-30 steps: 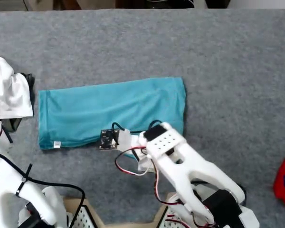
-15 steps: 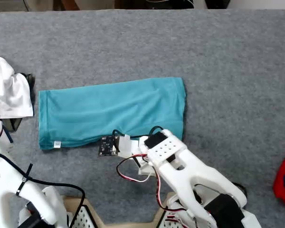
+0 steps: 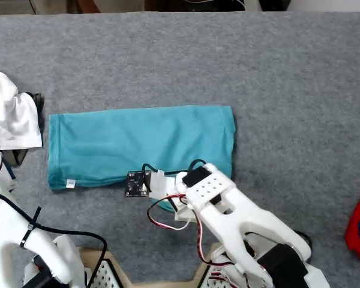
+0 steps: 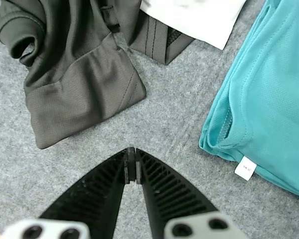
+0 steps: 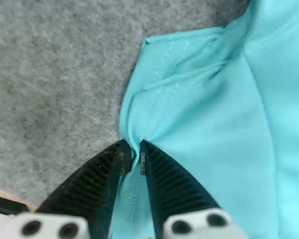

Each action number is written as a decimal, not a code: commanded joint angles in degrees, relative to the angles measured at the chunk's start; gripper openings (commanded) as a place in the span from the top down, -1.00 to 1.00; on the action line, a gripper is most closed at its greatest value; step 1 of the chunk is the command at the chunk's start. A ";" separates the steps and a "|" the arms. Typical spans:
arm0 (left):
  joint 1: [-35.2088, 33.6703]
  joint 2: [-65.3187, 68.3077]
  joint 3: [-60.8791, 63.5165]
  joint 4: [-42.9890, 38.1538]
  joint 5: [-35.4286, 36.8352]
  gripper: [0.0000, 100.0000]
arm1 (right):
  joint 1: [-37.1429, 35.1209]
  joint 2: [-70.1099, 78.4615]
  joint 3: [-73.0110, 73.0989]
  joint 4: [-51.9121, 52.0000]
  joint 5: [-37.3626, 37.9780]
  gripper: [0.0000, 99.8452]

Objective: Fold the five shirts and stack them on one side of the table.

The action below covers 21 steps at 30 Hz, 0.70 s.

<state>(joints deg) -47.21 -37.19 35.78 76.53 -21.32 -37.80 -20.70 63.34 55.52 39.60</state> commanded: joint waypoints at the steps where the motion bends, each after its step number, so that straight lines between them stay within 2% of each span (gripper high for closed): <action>1: -0.53 -1.63 -2.99 -0.26 -0.35 0.96 | -1.01 3.30 0.31 0.53 -1.76 0.99; 9: -0.53 -1.63 -2.99 -0.26 -0.44 0.96 | -1.01 3.74 -2.95 2.90 -2.02 0.99; 15: -0.53 -1.63 -2.99 -0.26 -0.44 0.96 | 3.03 3.82 -16.92 14.07 -1.93 0.99; 21: -0.53 -1.63 -2.99 -0.26 -0.44 0.96 | 7.96 6.20 -30.11 20.66 -0.09 0.99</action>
<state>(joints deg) -47.21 -37.19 35.78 76.53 -21.32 -31.91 -15.96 40.31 73.45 38.46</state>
